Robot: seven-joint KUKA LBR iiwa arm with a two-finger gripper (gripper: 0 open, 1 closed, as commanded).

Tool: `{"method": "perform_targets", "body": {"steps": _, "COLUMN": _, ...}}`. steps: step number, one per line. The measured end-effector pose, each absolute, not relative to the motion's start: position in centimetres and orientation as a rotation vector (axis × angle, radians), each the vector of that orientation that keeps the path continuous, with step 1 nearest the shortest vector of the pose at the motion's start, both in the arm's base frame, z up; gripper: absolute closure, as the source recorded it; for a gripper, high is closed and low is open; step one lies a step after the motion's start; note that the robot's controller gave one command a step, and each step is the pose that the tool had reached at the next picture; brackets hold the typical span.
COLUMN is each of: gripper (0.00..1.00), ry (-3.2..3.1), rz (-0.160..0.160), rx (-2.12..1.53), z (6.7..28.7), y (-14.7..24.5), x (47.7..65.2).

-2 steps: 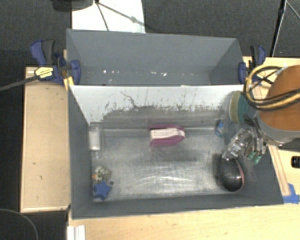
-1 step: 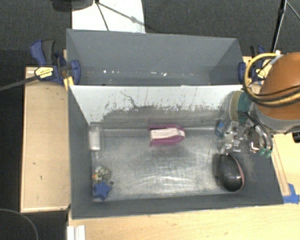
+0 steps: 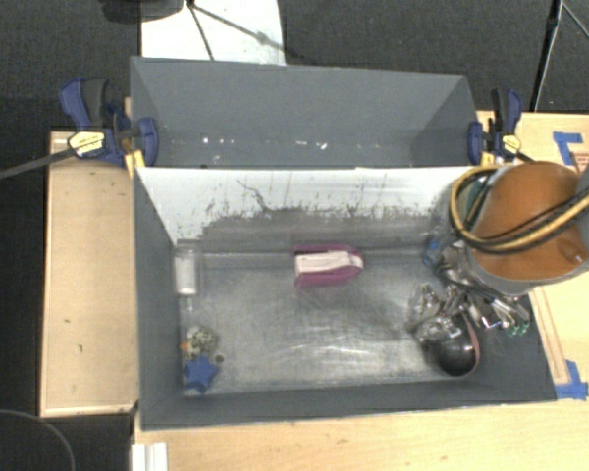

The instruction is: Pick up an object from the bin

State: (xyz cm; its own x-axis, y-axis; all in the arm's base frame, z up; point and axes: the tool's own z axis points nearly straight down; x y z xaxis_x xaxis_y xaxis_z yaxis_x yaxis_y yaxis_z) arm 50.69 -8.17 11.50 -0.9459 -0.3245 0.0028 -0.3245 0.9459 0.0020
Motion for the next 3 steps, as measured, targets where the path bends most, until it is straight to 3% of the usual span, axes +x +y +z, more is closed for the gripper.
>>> {"method": "perform_targets", "body": {"steps": 1, "gripper": 1.0, "ry": -3.124, "rz": 0.006, "rx": 0.41, "z": 17.5, "y": -11.8, "x": 52.0}}
{"method": "perform_targets", "body": {"steps": 2, "gripper": 1.0, "ry": -3.1, "rz": 0.004, "rx": 0.585, "z": 30.8, "y": -6.9, "x": 53.2}}
{"method": "perform_targets", "body": {"steps": 3, "gripper": 1.0, "ry": -3.133, "rz": -0.003, "rx": 0.162, "z": 11.3, "y": -8.6, "x": 52.7}}
